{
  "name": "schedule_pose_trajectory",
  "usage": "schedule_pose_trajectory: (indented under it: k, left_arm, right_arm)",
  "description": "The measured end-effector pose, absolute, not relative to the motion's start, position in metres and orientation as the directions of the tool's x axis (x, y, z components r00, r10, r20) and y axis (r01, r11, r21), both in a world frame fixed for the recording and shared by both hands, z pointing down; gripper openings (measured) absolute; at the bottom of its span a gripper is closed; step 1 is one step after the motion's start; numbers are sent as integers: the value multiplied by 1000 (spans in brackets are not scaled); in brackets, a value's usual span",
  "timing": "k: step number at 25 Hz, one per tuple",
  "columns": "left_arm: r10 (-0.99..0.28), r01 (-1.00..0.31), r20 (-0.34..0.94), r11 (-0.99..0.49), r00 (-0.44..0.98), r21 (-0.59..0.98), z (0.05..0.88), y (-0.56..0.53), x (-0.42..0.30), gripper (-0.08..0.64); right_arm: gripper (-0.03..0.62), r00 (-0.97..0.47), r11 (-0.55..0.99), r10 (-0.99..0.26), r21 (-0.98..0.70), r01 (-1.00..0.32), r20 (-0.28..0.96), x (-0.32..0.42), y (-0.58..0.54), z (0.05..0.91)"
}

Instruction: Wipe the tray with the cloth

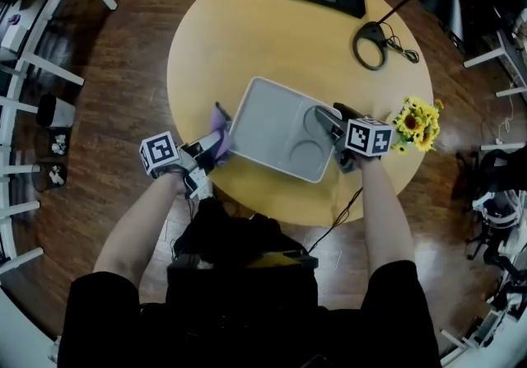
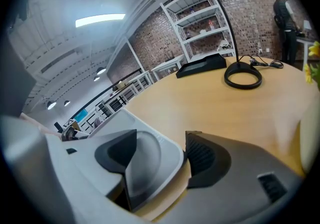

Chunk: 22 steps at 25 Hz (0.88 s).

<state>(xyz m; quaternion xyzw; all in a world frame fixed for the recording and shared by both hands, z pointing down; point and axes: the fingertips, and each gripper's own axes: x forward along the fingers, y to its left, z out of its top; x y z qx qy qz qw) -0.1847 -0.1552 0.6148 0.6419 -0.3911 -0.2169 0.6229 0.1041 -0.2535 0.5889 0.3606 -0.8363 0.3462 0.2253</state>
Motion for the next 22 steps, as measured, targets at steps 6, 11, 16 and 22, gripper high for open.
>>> schedule_pose_trajectory:
  k: [6,11,16,22]
  left_arm:
    - [-870,-4,188,210,456,978,624,-113,-179,75]
    - [-904,90,183,234,386,968,628,-84,-161,74]
    - [-923,65,198,232,331,971,625,-86,-155,72]
    - [-916,6,228,244,330,970,620,-111,-178,64]
  right_arm:
    - [311,-661,528,-423,-424,-736,620,102,-255,584]
    - [311,-657,528,-424,-419,-739,624,100,-253,584]
    - [310,-659,537,-409,-417,-733,631,102,-242,585]
    - [308,-656,517,-407,-431,-740,636,105,-219,583]
